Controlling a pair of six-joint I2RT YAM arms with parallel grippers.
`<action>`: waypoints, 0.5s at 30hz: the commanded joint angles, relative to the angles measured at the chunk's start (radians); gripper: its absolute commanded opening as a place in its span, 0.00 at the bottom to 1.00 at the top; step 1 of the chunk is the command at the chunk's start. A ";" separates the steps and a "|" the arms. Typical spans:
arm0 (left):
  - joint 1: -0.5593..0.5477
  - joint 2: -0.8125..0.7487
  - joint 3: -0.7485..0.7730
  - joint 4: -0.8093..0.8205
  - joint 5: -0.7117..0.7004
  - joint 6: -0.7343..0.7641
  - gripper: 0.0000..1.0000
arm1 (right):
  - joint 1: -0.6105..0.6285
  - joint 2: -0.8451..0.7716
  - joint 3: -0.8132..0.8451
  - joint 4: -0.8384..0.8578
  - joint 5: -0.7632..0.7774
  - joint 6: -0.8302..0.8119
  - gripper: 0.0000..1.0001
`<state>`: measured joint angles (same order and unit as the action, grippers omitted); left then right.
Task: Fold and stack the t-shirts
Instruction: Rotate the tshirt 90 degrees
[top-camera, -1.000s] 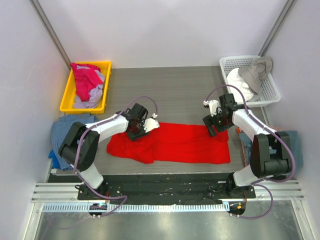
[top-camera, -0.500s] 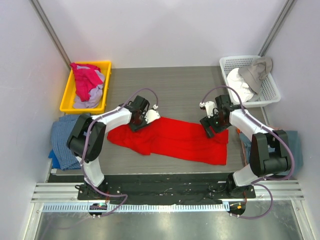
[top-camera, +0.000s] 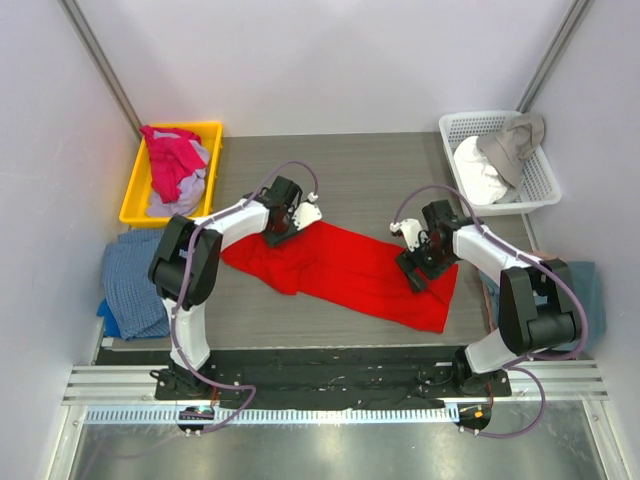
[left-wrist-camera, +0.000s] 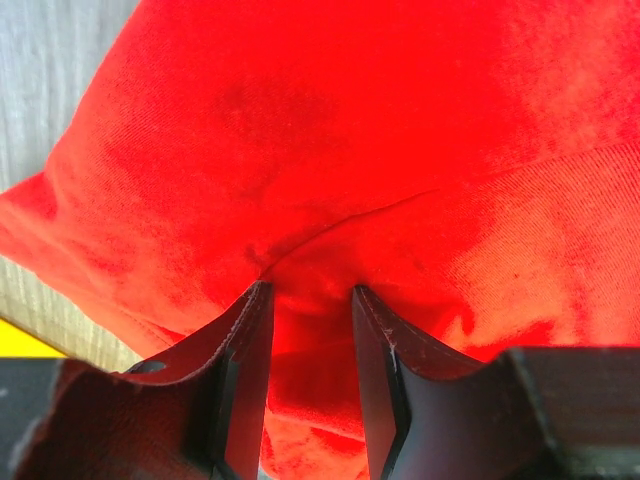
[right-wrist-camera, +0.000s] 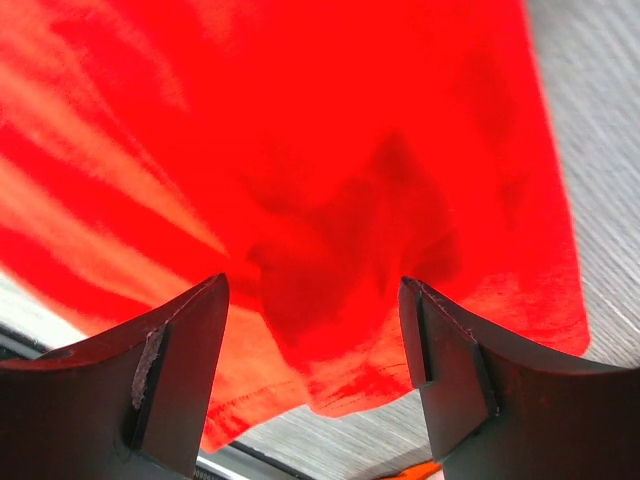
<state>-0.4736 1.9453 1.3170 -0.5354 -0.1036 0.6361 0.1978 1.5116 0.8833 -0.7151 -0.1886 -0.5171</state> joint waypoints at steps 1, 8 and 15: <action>0.016 0.044 0.036 0.006 0.001 -0.001 0.41 | 0.014 -0.059 -0.007 -0.032 -0.032 -0.032 0.77; 0.023 0.099 0.120 -0.012 -0.002 -0.003 0.41 | 0.029 -0.001 -0.043 -0.004 -0.049 -0.047 0.76; 0.023 0.176 0.244 -0.031 -0.001 -0.027 0.40 | 0.077 0.042 -0.072 0.080 -0.017 -0.035 0.77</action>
<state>-0.4591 2.0712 1.5002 -0.5648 -0.1158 0.6350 0.2405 1.5131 0.8375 -0.7170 -0.1955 -0.5503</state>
